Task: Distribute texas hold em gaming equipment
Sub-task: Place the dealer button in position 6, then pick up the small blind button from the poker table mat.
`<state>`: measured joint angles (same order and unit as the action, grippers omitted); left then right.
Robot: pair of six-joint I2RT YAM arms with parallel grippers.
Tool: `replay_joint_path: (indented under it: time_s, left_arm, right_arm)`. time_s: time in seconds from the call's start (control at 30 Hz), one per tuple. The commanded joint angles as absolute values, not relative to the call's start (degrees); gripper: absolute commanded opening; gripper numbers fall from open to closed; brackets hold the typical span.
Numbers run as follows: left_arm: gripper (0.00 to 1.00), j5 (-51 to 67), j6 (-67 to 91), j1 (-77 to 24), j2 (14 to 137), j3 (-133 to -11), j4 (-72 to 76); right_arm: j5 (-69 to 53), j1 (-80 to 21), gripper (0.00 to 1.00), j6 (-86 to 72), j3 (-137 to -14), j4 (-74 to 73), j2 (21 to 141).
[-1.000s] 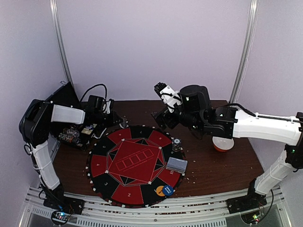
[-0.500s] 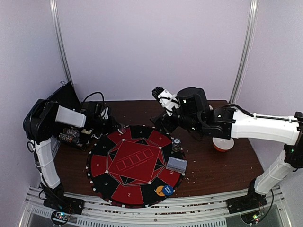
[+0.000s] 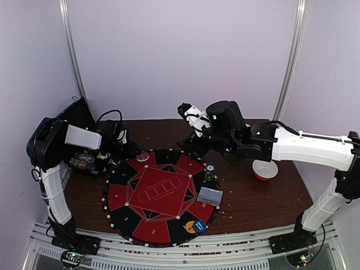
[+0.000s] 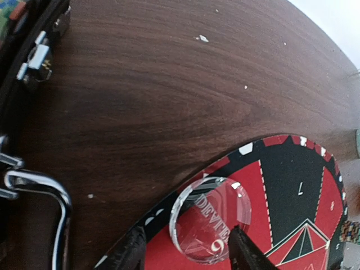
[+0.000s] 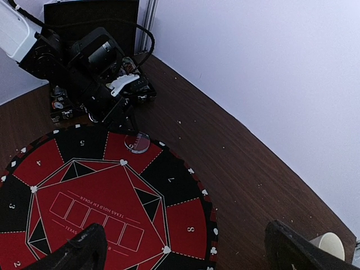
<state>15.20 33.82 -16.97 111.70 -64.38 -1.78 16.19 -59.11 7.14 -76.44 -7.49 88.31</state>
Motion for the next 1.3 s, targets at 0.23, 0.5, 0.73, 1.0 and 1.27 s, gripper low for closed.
replay_joint_path:
  time_s: [0.23,0.5,0.73,1.0,1.27]
  left_arm:
    - [0.66,9.5,23.4,-19.8,96.9,-64.2,-5.1]
    - [0.68,9.0,22.2,-20.8,88.7,-59.8,-6.9]
    - [0.68,9.7,22.5,-21.3,86.2,-57.3,-6.9]
    - [0.68,9.4,22.3,-21.3,85.0,-55.6,-6.9]
    - [0.68,9.4,21.9,-21.3,85.6,-56.1,-6.9]
  right_arm:
    - [1.2,-64.4,0.89,-8.4,-85.8,-37.3,95.5]
    - [-5.2,-70.6,0.91,-20.5,-74.5,-41.0,97.4]
    - [-2.5,-72.1,0.98,-21.8,-70.5,-38.4,102.9]
    - [-3.1,-72.2,0.79,-20.3,-70.0,-38.3,107.1]
    - [-4.5,-72.8,0.66,-20.3,-68.9,-38.8,107.5]
